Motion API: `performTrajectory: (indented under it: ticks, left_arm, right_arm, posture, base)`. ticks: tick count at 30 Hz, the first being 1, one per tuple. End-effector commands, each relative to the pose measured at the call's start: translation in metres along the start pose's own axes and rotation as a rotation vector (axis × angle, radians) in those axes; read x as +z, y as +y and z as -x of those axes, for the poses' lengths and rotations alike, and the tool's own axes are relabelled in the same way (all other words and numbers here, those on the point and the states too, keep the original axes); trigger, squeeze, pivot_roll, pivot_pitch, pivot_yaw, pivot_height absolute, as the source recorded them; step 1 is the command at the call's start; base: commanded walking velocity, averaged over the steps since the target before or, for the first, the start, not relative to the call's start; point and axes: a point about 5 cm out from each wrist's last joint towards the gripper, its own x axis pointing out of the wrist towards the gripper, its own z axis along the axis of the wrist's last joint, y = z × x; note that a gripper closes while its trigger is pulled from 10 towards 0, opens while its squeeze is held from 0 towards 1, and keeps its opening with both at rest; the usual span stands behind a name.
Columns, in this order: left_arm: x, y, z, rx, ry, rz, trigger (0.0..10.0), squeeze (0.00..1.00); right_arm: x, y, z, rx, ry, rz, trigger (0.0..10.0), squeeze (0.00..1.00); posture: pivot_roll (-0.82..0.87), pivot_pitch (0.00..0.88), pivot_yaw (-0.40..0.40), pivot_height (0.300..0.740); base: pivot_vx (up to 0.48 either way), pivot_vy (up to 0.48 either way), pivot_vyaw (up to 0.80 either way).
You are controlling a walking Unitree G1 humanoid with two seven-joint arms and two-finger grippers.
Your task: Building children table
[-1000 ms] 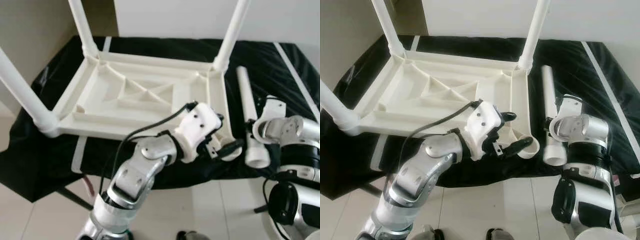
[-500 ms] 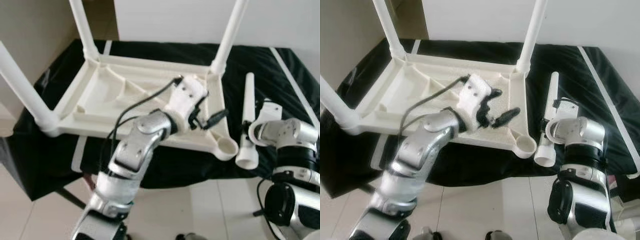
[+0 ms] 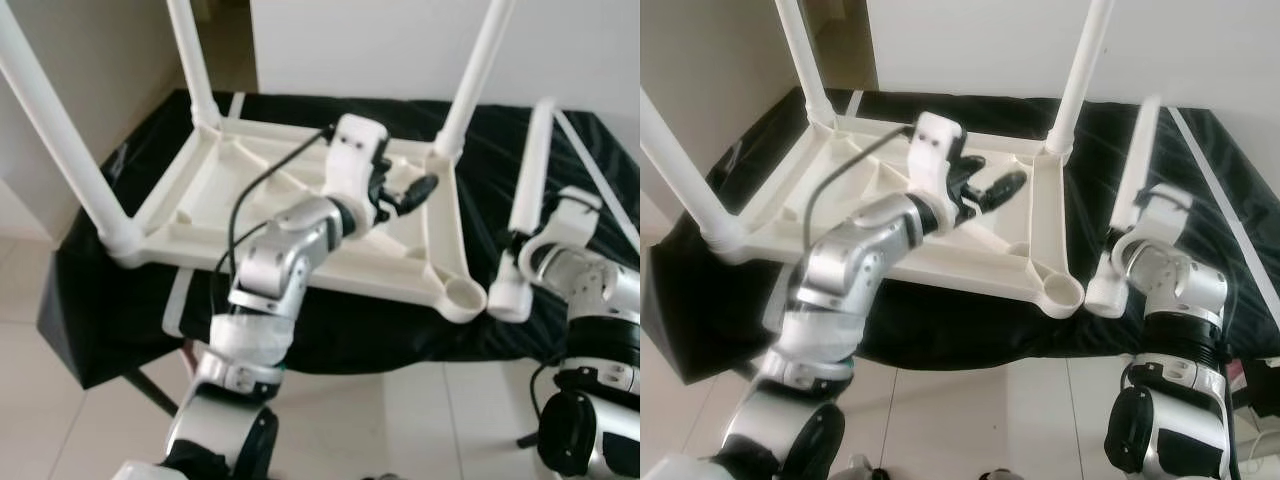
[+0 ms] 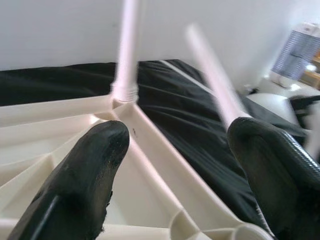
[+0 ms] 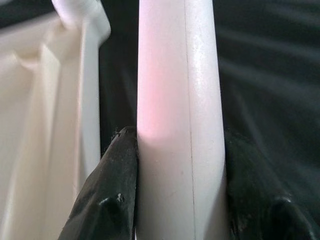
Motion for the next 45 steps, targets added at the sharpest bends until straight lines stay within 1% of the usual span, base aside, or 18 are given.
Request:
performTrajectory:
  ticks: [1,4,6,11,12,17,20,21,22,25,27,28,29,33,36,39,41,45]
  left_arm:
    - [0.001,-0.002,-0.005,-0.005,0.000,0.036,10.0,0.00]
    - [0.000,0.000,-0.006,0.002,0.004,0.042,10.0,0.00]
    - [-0.004,0.004,-0.006,0.010,0.022,0.031,10.0,0.00]
    - [-0.009,0.007,-0.007,0.018,0.036,0.022,10.0,0.00]
    - [-0.012,0.009,-0.007,0.029,0.031,0.023,10.0,0.00]
    - [-0.016,0.012,-0.010,0.044,0.034,0.033,10.0,0.00]
    - [-0.018,0.013,-0.009,0.051,0.030,0.031,10.0,0.00]
    - [-0.020,0.015,-0.010,0.058,0.031,0.025,10.0,0.00]
    - [-0.020,0.015,-0.010,0.058,0.031,0.025,10.0,0.00]
    - [-0.022,0.019,-0.012,0.070,0.034,0.017,10.0,0.00]
    - [-0.022,0.021,-0.012,0.078,0.033,-0.004,10.0,0.00]
    - [-0.022,0.021,-0.012,0.078,0.033,-0.004,10.0,0.00]
    - [-0.022,0.021,-0.013,0.083,0.031,-0.012,10.0,0.00]
    - [-0.021,0.025,-0.016,0.103,0.030,-0.043,10.0,0.00]
    - [-0.022,0.026,-0.016,0.108,0.041,-0.062,10.0,0.00]
    - [-0.025,0.033,-0.015,0.110,0.062,-0.040,10.0,0.00]
    - [-0.021,0.037,-0.016,0.135,0.037,-0.098,10.0,0.00]
    - [-0.012,0.041,-0.018,0.149,-0.004,-0.162,10.0,0.00]
  right_arm:
    - [-0.001,0.000,0.002,0.003,-0.024,-0.040,10.0,0.00]
    - [-0.001,0.001,0.002,-0.003,-0.043,-0.047,10.0,0.00]
    - [-0.001,0.005,0.003,0.031,-0.088,-0.092,10.0,0.00]
    - [0.004,0.009,0.007,0.090,-0.166,-0.124,10.0,0.00]
    - [0.010,0.012,0.015,0.148,-0.266,-0.137,10.0,0.00]
    - [0.011,0.012,0.021,0.180,-0.311,-0.140,10.0,0.00]
    - [0.012,0.015,0.026,0.249,-0.340,-0.179,10.0,0.00]
    - [0.013,0.020,0.030,0.289,-0.370,-0.138,10.0,0.00]
    - [0.013,0.020,0.030,0.289,-0.370,-0.138,10.0,0.00]
    - [0.013,0.028,0.035,0.311,-0.418,-0.059,10.0,0.00]
    - [0.016,0.038,0.043,0.371,-0.498,-0.010,10.0,0.00]
    - [0.016,0.038,0.043,0.371,-0.498,-0.010,10.0,0.00]
    - [0.017,0.042,0.049,0.407,-0.546,0.015,10.0,0.00]
    - [0.019,0.053,0.060,0.477,-0.634,0.056,10.0,0.00]
    - [0.019,0.055,0.062,0.488,-0.648,0.062,10.0,0.00]
    - [0.016,0.065,0.069,0.549,-0.670,0.098,10.0,0.00]
    - [0.011,0.071,0.071,0.583,-0.673,0.146,10.0,0.00]
    - [0.002,0.080,0.077,0.638,-0.670,0.158,10.0,0.00]
  posture:
    - [-0.03,0.000,-0.026,0.740]
    - [-0.04,0.000,-0.024,0.740]
    - [-0.04,0.000,-0.020,0.740]
    - [-0.05,0.000,-0.018,0.740]
    - [-0.07,0.000,-0.018,0.740]
    - [-0.08,0.000,-0.018,0.740]
    - [-0.08,0.000,-0.015,0.740]
    - [-0.10,0.000,-0.011,0.740]
    - [-0.10,0.000,-0.011,0.740]
    - [-0.10,0.000,-0.007,0.740]
    - [-0.11,0.000,-0.004,0.740]
    - [-0.11,0.000,-0.004,0.740]
    - [-0.11,0.000,0.000,0.740]
    - [-0.10,0.000,-0.006,0.740]
    - [-0.10,0.000,-0.006,0.740]
    - [-0.09,0.000,-0.012,0.740]
    - [-0.08,0.000,-0.017,0.740]
    - [-0.07,0.000,-0.020,0.740]
  base:
    - [0.000,0.000,0.00]
    - [0.000,0.000,0.00]
    - [0.000,0.000,0.00]
    - [0.000,0.000,0.00]
    - [0.000,0.000,0.00]
    - [0.000,0.000,0.00]
    - [0.000,0.000,0.00]
    - [0.000,0.000,0.00]
    - [0.000,0.000,0.00]
    - [0.000,0.000,0.00]
    - [0.000,0.000,0.00]
    - [0.000,0.000,0.00]
    - [0.000,0.000,0.00]
    - [0.000,0.000,0.00]
    - [0.000,0.000,0.00]
    - [0.000,0.000,0.00]
    - [0.000,0.000,0.00]
    - [0.000,0.000,0.00]
